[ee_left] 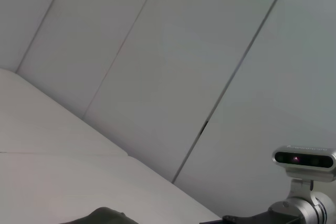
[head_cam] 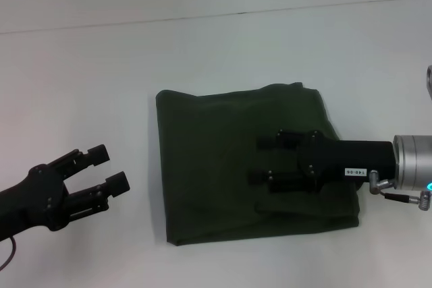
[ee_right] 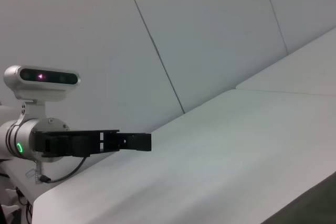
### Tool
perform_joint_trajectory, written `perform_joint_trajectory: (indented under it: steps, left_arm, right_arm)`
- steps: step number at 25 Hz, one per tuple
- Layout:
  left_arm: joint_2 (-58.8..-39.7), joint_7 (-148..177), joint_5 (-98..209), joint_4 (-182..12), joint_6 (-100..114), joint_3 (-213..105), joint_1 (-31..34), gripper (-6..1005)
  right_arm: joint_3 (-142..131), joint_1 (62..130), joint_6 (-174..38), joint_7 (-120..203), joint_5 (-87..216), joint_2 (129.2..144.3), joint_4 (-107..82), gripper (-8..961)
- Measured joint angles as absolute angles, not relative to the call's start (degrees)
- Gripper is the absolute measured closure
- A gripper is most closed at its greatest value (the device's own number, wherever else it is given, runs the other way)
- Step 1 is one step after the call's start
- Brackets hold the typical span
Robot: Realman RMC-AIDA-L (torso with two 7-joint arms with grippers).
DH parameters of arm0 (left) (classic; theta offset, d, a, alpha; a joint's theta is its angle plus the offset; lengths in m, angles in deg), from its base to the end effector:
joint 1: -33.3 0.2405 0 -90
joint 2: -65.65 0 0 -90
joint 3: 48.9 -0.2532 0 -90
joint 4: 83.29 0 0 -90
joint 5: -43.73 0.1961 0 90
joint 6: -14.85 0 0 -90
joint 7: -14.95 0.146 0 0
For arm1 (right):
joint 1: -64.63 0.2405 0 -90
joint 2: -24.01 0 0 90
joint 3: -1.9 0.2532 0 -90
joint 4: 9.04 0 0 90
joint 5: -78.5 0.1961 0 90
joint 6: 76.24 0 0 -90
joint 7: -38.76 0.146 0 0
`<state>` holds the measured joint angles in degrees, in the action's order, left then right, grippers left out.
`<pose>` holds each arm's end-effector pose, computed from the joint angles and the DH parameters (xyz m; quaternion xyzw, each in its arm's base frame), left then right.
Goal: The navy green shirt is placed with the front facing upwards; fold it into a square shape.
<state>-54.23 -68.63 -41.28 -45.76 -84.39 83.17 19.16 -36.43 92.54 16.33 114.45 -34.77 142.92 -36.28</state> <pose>-0.2730 0.2409 0.0053 -0.8652 -0.3121 -0.3810 0.0944 0.2635 0.2835 -0.0245 -0.9164 0.2663 0.2887 0.0774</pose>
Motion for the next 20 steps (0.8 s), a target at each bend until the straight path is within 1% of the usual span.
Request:
perform_joint_trajectory:
  steps: [20]
  left_arm:
    - [-54.31, -68.6, -40.9, -45.8, -84.4, 83.4, 18.4, 82]
  right_arm:
    - [-36.4, 92.6, 15.8, 115.1, -34.8, 142.92, -36.3, 53]
